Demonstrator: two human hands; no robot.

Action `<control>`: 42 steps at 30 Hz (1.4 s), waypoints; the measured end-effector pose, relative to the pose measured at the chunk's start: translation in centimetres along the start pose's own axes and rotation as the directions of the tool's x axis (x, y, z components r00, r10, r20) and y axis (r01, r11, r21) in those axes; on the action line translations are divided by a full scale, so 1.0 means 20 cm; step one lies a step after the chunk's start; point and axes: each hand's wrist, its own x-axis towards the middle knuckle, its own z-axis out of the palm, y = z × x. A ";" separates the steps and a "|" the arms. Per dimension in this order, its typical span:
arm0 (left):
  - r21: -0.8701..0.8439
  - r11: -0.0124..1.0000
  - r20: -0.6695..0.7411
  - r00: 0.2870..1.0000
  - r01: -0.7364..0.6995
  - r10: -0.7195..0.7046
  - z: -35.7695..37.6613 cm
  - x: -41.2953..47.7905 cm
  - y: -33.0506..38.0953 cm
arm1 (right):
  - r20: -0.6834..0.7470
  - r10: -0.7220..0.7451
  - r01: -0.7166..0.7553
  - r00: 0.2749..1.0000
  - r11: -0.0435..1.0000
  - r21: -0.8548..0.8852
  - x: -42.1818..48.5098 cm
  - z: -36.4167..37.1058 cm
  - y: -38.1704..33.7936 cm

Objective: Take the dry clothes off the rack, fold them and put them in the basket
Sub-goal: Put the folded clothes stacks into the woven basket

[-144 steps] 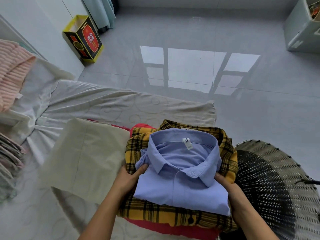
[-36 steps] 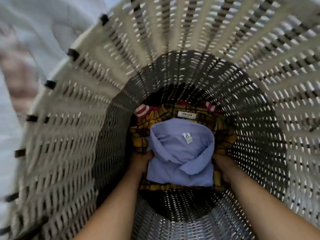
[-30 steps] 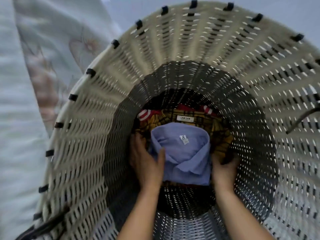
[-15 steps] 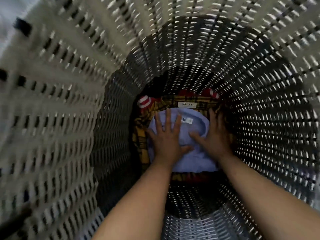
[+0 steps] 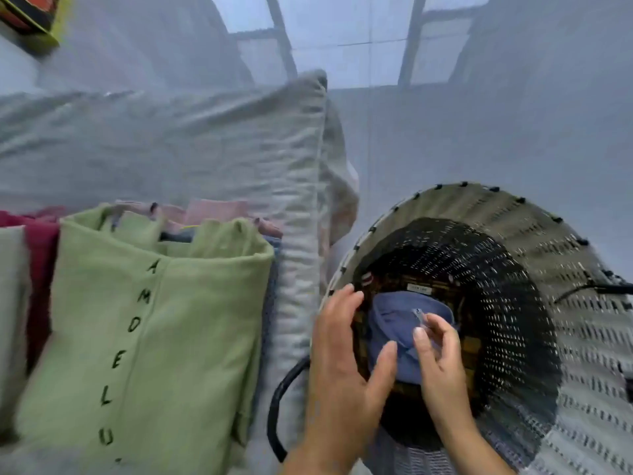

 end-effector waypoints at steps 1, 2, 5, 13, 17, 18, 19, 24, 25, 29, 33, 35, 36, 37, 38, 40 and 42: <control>0.031 0.999 -0.052 0.998 -0.041 0.042 -0.16 0.00 0.01 | 0.018 -0.027 0.026 0.999 0.998 0.049 -0.07 0.06 -0.10; 0.085 0.994 -0.104 0.992 -0.066 0.075 -0.32 0.01 -0.01 | 0.032 -0.052 0.048 0.998 0.994 0.097 -0.14 0.12 -0.20; 0.331 0.944 -0.244 0.966 -0.001 0.086 -0.78 0.04 -0.13 | 0.107 -0.101 0.075 0.989 0.971 0.227 -0.33 0.34 -0.45; 0.395 0.773 -0.230 0.868 0.496 -0.439 -1.50 0.16 -0.51 | 0.214 0.069 -0.111 0.974 0.976 0.189 -0.48 0.83 -0.68; 0.382 0.807 -0.138 0.892 0.449 -0.431 -1.45 0.17 -0.56 | 0.199 0.151 -0.198 0.968 0.949 0.243 -0.46 0.85 -0.68; 0.335 0.813 -0.126 0.878 0.475 -0.461 -1.44 0.16 -0.58 | 0.219 0.162 -0.216 0.962 0.943 0.254 -0.45 0.85 -0.67; 0.266 0.823 -0.107 0.864 0.501 -0.492 -1.43 0.15 -0.60 | 0.245 0.184 -0.247 0.952 0.933 0.261 -0.45 0.85 -0.67; 0.065 0.798 0.008 0.799 0.600 -0.601 -1.43 0.18 -0.66 | 0.425 0.264 -0.411 0.866 0.861 0.301 -0.47 0.89 -0.67; 0.063 0.797 0.005 0.798 0.601 -0.602 -1.43 0.20 -0.66 | 0.411 0.253 -0.396 0.876 0.864 0.312 -0.47 0.90 -0.67; 0.085 0.761 -0.017 0.765 0.643 -0.644 -1.44 0.23 -0.66 | 0.428 0.188 -0.344 0.884 0.882 0.322 -0.51 0.87 -0.68; -0.082 0.690 0.083 0.695 0.719 -0.714 -1.41 0.22 -0.59 | 0.410 0.129 -0.265 0.903 0.918 0.295 -0.45 0.76 -0.76; -0.212 0.577 0.189 0.613 0.788 -0.767 -1.36 0.18 -0.57 | 0.406 0.136 -0.277 0.904 0.909 0.312 -0.40 0.67 -0.81; -0.244 0.552 0.230 0.601 0.797 -0.766 -1.32 0.16 -0.57 | 0.411 0.147 -0.288 0.900 0.907 0.308 -0.38 0.62 -0.82; -0.237 0.543 0.249 0.591 0.805 -0.767 -1.27 0.14 -0.55 | 0.418 0.154 -0.294 0.896 0.909 0.295 -0.36 0.57 -0.82; -0.245 0.544 0.258 0.595 0.802 -0.761 -1.24 0.12 -0.54 | 0.418 0.163 -0.299 0.894 0.912 0.282 -0.35 0.54 -0.81; -0.363 0.475 0.283 0.581 0.802 -0.764 -1.19 0.11 -0.47 | 0.404 0.184 -0.306 0.896 0.915 0.262 -0.34 0.48 -0.80; -0.474 0.306 0.399 0.511 0.826 -0.761 -1.18 0.09 -0.41 | 0.410 0.169 -0.295 0.896 0.918 0.266 -0.35 0.45 -0.80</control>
